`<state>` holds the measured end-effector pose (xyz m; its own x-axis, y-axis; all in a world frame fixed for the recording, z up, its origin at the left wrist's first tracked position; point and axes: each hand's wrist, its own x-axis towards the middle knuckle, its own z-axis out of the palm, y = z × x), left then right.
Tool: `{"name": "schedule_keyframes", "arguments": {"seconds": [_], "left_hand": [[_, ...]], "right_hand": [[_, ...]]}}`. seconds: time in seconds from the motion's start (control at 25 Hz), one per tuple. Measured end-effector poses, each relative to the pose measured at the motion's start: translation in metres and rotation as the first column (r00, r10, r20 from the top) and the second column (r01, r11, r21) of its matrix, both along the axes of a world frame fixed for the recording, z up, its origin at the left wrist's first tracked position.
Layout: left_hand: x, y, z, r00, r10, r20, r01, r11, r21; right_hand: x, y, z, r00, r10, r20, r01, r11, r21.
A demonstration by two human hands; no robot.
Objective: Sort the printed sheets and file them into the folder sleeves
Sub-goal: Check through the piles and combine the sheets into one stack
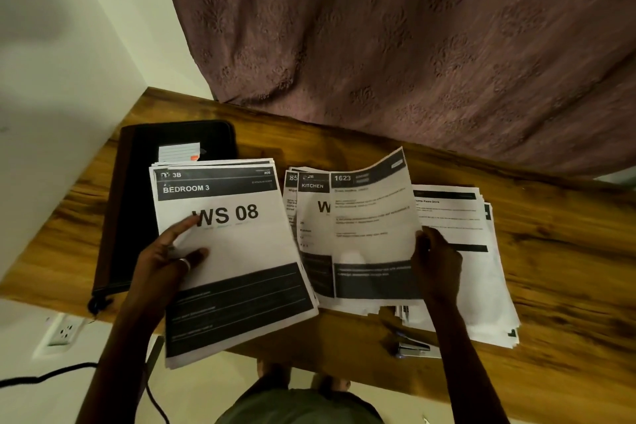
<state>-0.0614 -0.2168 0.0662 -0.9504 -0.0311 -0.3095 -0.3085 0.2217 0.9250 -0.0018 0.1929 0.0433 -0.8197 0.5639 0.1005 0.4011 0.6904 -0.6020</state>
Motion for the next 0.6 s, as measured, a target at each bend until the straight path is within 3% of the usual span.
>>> {"name": "schedule_keyframes", "arguments": {"seconds": [0.12,0.2,0.32,0.48,0.6], "left_hand": [[0.001,0.003,-0.003,1.0,0.006,-0.003,-0.006,0.999,0.045],[0.002,0.006,-0.005,1.0,-0.003,-0.012,0.003,0.998,0.06],[0.001,0.016,-0.005,0.999,-0.027,-0.028,0.028,0.997,0.069],[0.004,0.037,-0.002,0.998,-0.041,-0.056,0.046,0.996,0.082],[0.012,0.049,0.001,0.997,-0.021,-0.07,0.033,0.984,0.173]], "right_hand": [[-0.002,0.014,0.027,0.991,-0.075,-0.109,0.064,0.993,-0.096],[-0.001,0.023,0.04,0.986,-0.123,-0.113,0.091,0.962,-0.256],[0.003,0.013,0.057,0.987,-0.125,-0.099,0.052,0.839,-0.542],[0.005,-0.027,0.053,0.999,0.03,-0.024,-0.038,0.75,-0.66],[0.006,-0.059,0.031,0.983,0.179,0.029,-0.116,0.744,-0.658]]}}
